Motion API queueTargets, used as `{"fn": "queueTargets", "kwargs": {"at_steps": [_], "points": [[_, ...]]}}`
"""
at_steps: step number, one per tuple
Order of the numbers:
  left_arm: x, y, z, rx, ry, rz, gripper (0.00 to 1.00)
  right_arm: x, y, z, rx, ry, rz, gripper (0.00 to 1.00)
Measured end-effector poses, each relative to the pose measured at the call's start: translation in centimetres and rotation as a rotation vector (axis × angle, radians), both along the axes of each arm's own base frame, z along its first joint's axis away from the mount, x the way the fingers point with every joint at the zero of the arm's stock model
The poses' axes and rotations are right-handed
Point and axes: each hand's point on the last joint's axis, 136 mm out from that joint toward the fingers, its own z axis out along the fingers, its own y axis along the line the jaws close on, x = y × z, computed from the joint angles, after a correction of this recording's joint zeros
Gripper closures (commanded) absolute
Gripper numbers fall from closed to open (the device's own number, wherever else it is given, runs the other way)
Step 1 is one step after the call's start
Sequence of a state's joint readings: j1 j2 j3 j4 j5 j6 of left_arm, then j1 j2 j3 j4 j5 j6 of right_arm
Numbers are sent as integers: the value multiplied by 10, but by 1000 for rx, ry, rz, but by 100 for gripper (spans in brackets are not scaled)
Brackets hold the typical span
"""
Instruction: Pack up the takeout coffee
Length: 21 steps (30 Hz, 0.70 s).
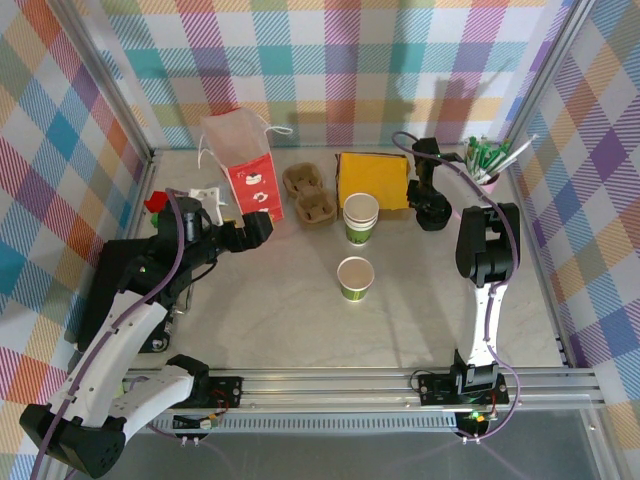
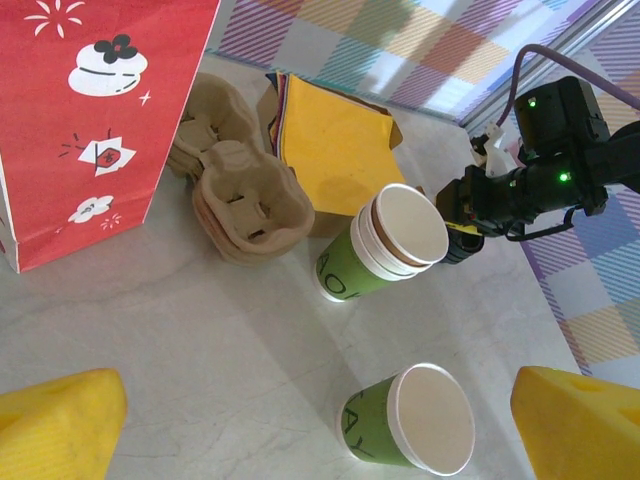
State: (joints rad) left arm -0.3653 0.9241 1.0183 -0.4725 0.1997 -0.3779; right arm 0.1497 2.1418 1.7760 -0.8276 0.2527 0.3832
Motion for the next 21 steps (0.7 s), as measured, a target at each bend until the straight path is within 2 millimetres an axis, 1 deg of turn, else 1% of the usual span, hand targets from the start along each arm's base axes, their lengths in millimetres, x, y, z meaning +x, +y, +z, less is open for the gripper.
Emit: {"fn": "queueTargets", "kwargs": {"at_steps": [5,15,18,21], "points": [[-1,0,1,-1,-2,0,1,0,0,-4,-2,9,4,77],[-1,0,1,-2,-3,-1,1,-1,0,-2,0,11,7,79],[-1,0,1,-2,-3,0,1,-2,1,5,7,-1,9,80],[0,0,1,-2,-4,-1,1,-2,3,22,21,-31,13,82]]}}
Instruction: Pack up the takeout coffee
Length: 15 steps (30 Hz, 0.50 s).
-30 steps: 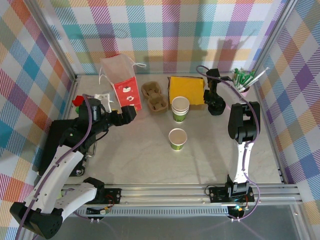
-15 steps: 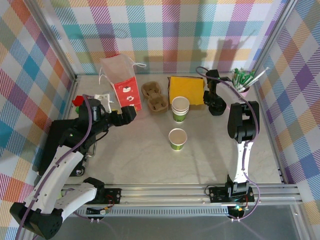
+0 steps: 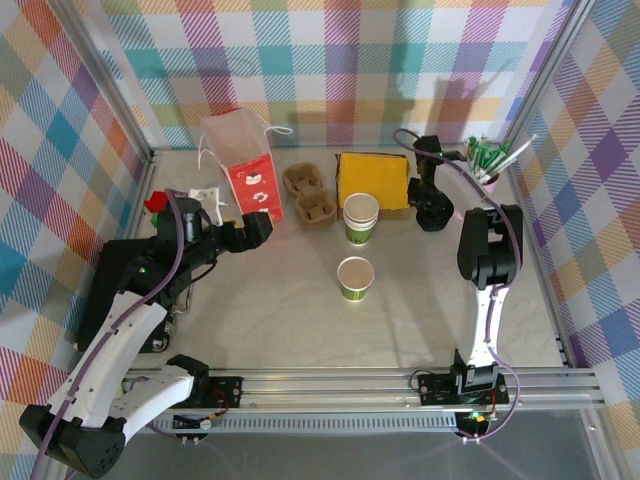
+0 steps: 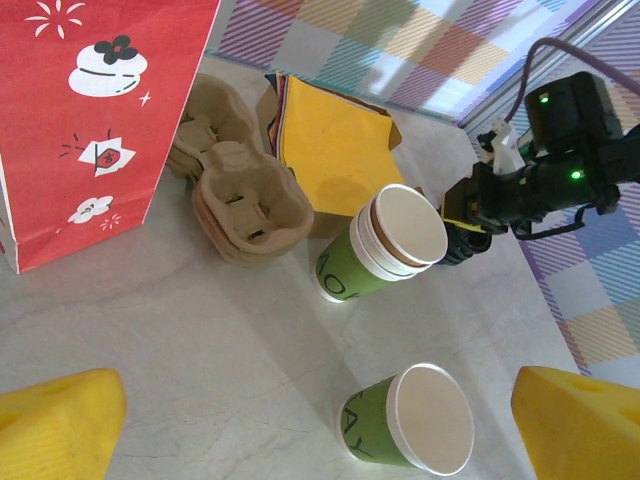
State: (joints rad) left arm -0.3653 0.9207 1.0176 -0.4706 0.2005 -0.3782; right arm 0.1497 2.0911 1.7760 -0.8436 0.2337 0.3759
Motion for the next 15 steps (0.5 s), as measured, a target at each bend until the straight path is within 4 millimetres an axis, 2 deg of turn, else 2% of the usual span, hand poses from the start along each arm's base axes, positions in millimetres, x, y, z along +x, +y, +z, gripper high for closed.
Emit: {"fn": "queueTargets", "kwargs": {"at_steps": [6,15], "points": [[0,0,0,0,-1,0,1,-1,2,29,21,-58,5,84],[1,0,-1,1,4,0,1,-10,12,35,84,-48,28,87]]}}
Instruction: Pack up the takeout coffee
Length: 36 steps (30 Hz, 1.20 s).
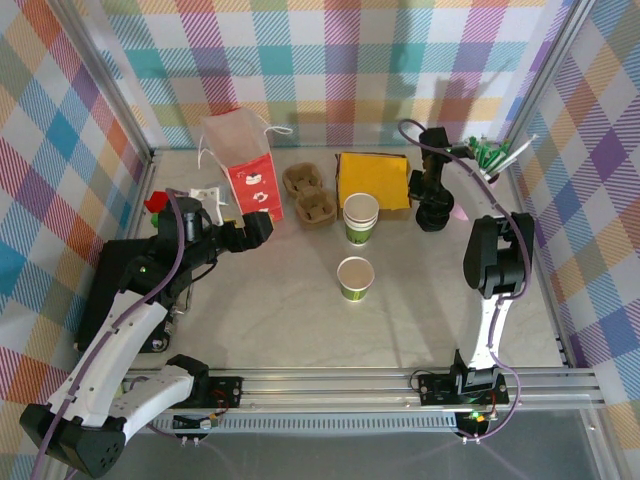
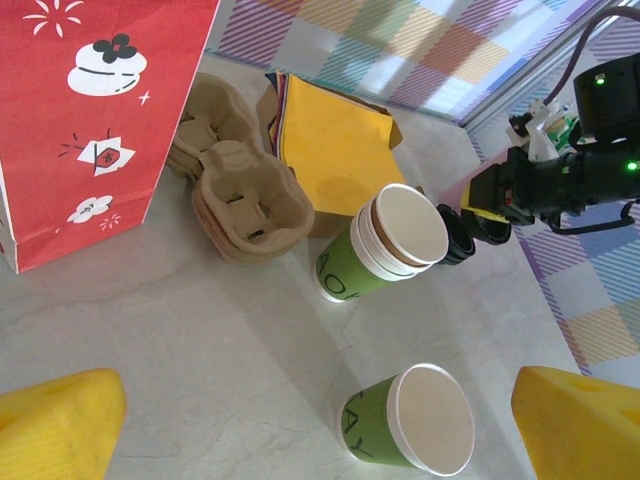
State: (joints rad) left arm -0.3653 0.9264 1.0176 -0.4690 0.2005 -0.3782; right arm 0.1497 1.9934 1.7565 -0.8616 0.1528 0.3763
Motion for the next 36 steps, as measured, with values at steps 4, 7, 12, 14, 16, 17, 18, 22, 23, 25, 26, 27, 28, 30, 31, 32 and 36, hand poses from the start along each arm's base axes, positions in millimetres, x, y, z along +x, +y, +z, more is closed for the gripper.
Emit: {"fn": "queueTargets", "kwargs": {"at_steps": [4,7,12,14,16,17,18,22,23,25,26,27,28,30,31,32,36], "points": [[0,-3,0,-6,3,-15,1,-17,14,27,96,-33,34,87],[0,-8,1,-20,2,-40,2,-35,30,65,209,-100,70,87],[-4,-28,7,-43,-24,-113,3,-74,64,134,463,-224,151,88],[-8,-40,8,-47,-30,-153,4,-89,76,152,558,-249,178,88],[-11,-55,7,-43,-30,-197,4,-104,91,162,650,-255,206,88],[-12,-62,7,-41,-30,-215,4,-110,98,165,686,-254,215,88],[-12,-70,6,-34,-29,-231,4,-117,106,166,723,-245,228,88],[-13,-97,-2,-10,-20,-281,4,-141,145,169,835,-186,298,88],[-13,-104,-4,-7,-21,-294,5,-146,154,169,853,-173,313,88],[-14,-118,-8,-5,-23,-320,4,-156,169,168,881,-150,337,88],[-14,-123,-9,-7,-27,-330,4,-159,175,168,891,-143,346,88],[-14,-130,-10,-9,-27,-342,4,-163,181,168,902,-133,353,88],[-13,-135,-11,-16,-31,-350,4,-166,185,167,911,-126,355,88],[-10,-144,-11,-34,-40,-363,4,-169,191,165,925,-115,352,88],[-9,-148,-10,-46,-45,-367,4,-170,193,163,930,-109,347,88],[-9,-151,-9,-56,-50,-374,4,-171,195,162,934,-106,342,88],[-7,-166,-9,-87,-61,-408,6,-174,203,162,950,-94,343,88]]}}
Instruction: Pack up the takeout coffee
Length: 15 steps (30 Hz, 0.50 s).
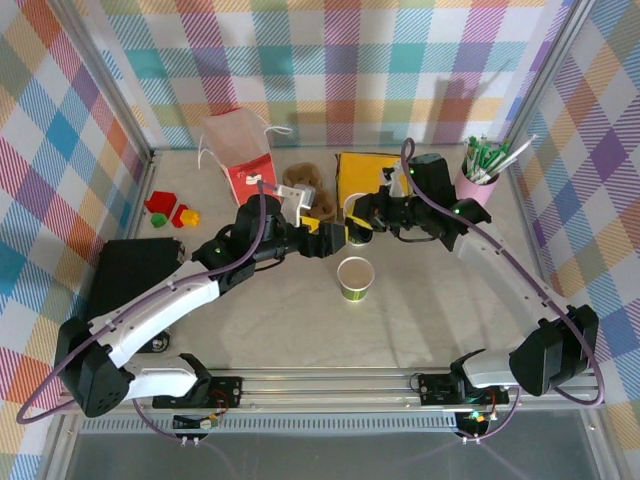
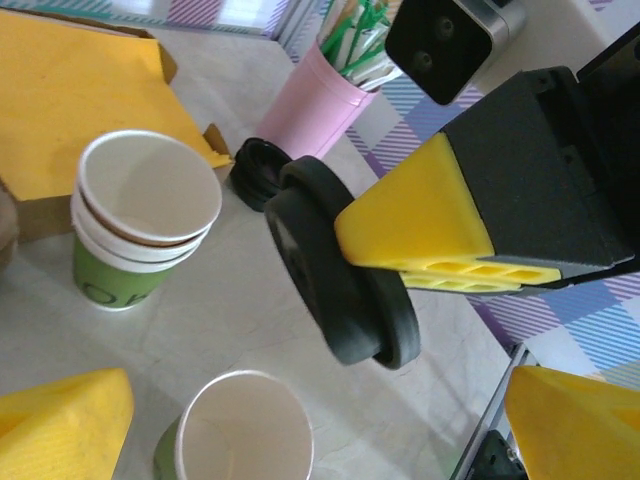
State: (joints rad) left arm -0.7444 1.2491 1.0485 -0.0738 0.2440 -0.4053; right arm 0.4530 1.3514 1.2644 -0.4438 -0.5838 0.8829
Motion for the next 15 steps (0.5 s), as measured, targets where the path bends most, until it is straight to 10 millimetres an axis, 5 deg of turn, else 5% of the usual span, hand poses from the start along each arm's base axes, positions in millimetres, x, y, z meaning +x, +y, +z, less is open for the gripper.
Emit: {"fn": "queueTargets", "kwargs": {"at_steps": [15], "points": [[12,-20,-27,5,43,-20,20,-3,13,-1,10,9,10,87]]}}
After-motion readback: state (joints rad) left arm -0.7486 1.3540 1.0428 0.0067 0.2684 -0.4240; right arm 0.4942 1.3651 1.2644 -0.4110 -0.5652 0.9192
